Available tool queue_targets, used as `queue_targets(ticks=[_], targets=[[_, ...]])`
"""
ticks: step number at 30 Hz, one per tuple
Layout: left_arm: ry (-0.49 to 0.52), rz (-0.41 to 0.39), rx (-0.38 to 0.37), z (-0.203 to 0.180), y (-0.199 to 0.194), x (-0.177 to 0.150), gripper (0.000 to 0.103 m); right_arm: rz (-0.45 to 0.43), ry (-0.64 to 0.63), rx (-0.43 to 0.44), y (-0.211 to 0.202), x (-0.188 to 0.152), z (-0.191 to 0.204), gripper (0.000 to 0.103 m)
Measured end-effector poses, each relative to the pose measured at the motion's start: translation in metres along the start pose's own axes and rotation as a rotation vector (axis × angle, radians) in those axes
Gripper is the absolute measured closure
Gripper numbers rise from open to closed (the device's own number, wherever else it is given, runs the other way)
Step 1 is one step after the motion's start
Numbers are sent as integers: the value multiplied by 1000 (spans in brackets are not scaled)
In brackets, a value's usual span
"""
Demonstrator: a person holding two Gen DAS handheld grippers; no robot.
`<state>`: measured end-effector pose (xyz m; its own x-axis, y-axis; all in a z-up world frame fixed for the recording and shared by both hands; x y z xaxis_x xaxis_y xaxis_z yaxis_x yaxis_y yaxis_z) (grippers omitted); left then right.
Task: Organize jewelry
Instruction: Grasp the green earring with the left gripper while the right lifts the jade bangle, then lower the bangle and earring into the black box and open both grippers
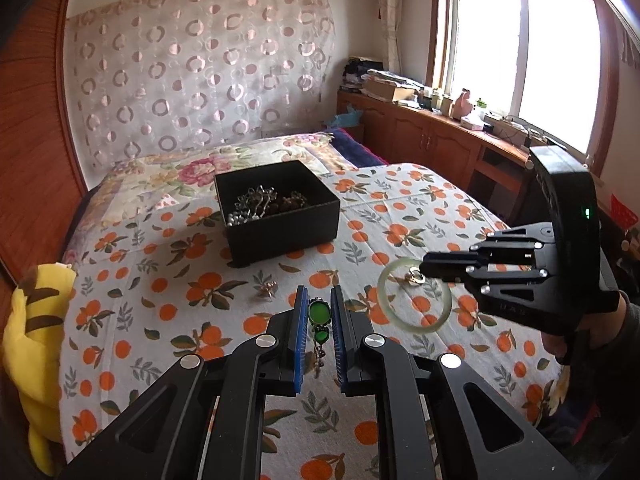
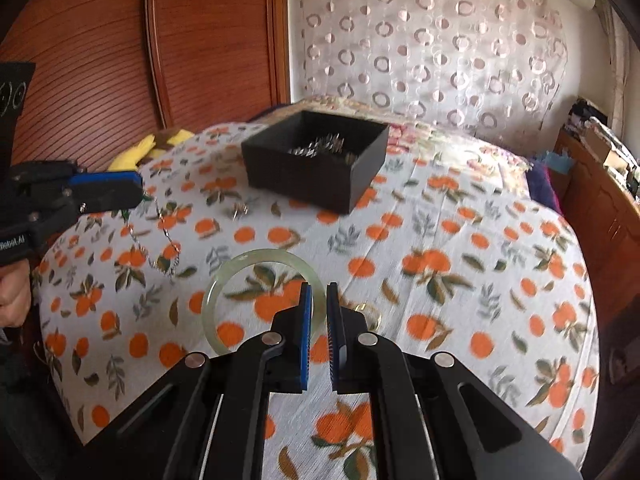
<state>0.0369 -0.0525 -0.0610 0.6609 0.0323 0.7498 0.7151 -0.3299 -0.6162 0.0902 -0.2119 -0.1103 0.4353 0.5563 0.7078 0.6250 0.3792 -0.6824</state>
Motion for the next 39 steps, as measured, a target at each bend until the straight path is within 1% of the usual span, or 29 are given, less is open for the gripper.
queue_targets(ticks=[10,16,22,29,34,39], targets=[[-17,-10,18,9,12,25,93,-29,-8,9,11,26,-21,95],[-31,-35,39,17,21,47,92,-60,-31,17,20,52,-31,94],[-30,-47,59,25,31,67,92,-86,-52,16,38,82,-42,94],[-41,-61,83,33,42,85,92,-85,-67,2,65,107,-59,94],[-48,-66,102,40,50,96,92,-108,-37,10,81,115,-70,94],[-53,-72,123,44,57,107,92,-112,-31,31,91,111,-69,94]])
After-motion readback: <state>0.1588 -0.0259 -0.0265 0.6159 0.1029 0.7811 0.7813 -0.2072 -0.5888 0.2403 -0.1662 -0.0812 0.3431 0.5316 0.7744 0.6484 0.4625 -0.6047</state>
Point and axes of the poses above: each gripper's, at about its wrist camera, not at the fingertips, and y roughly the way its jaws point, z to its left, x to its top, the point moved 2 cm from there along y, roughly the way its jaws point, and after that the axes turned 15 degrees about -y, right-handed, at the moved point
